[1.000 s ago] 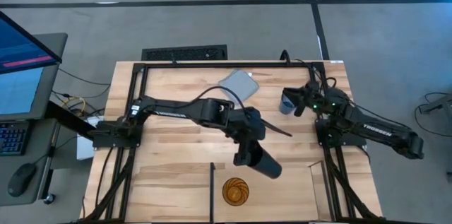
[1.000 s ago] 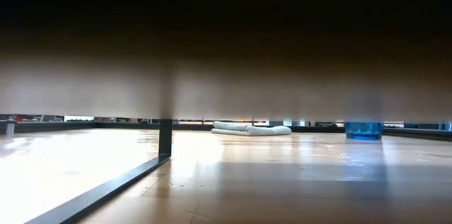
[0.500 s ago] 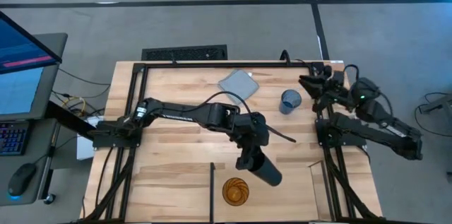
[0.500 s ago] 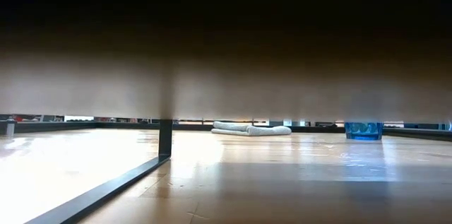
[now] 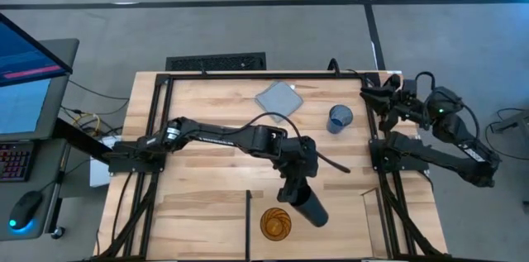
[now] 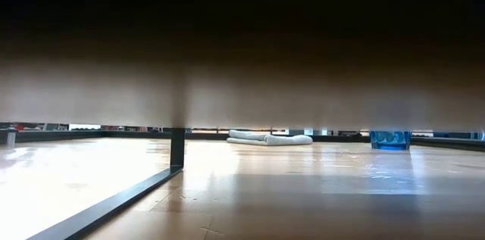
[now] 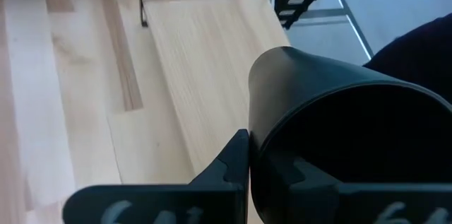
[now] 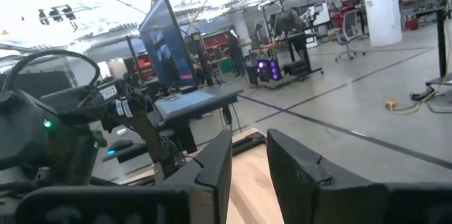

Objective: Stack small to large cups/mugs on shelf
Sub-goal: Put the black cup on the shelf

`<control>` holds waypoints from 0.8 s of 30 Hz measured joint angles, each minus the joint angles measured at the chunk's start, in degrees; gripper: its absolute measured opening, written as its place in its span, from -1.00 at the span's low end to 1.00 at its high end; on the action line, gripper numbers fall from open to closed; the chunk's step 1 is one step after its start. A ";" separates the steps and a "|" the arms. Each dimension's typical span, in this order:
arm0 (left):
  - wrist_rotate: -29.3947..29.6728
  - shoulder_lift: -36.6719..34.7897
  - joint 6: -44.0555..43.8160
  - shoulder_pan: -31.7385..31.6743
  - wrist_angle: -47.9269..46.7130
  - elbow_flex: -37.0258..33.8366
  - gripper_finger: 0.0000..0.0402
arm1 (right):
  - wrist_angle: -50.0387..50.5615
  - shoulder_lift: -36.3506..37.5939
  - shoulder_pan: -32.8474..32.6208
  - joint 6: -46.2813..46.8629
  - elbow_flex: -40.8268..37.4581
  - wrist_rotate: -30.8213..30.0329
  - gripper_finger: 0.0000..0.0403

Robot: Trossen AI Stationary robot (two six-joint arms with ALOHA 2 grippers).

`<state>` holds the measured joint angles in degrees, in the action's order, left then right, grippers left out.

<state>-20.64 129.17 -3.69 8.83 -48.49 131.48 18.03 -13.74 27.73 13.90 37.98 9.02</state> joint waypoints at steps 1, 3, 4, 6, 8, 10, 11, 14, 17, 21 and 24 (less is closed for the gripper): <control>0.09 0.06 0.03 -0.04 0.46 0.02 -1.00 | 0.01 0.00 0.00 0.13 0.00 0.04 -0.44; 0.31 0.08 0.03 -0.12 -0.26 0.00 -1.00 | -0.03 0.00 0.00 0.19 0.00 0.15 -0.44; 0.46 0.24 0.05 -0.14 0.13 0.00 -1.00 | -0.03 0.00 0.00 0.19 0.00 0.15 -0.44; 1.02 0.84 0.05 -0.18 0.63 0.08 -1.00 | -0.03 0.00 0.00 0.19 0.00 0.16 -0.44; 1.46 1.51 0.05 -0.20 0.51 -0.02 -1.00 | -0.03 0.00 0.00 0.19 0.00 0.15 -0.44; 1.93 1.63 0.05 -0.21 0.49 -0.09 -1.00 | -0.03 0.00 0.00 0.19 0.00 0.15 -0.44; 2.36 1.74 0.10 -0.19 0.97 -0.01 -1.00 | -0.03 0.00 0.00 0.17 0.00 0.15 -0.44; 2.85 2.10 0.15 -0.19 1.06 0.07 -1.00 | -0.03 0.00 0.00 0.17 0.00 0.15 -0.44; 2.25 3.47 0.01 -0.13 1.90 0.06 -1.00 | -0.01 0.00 0.00 0.17 0.00 0.15 -0.44; -0.10 4.86 -1.49 0.01 2.20 -0.03 -1.00 | 0.17 0.00 0.00 0.13 0.00 0.12 -0.44; -1.43 5.17 -2.63 0.03 1.42 -0.03 -1.00 | 0.75 0.00 0.00 0.11 0.00 0.12 -0.44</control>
<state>-22.07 134.34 -6.33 8.86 -47.07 131.46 18.78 -13.74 27.73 14.01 37.98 9.15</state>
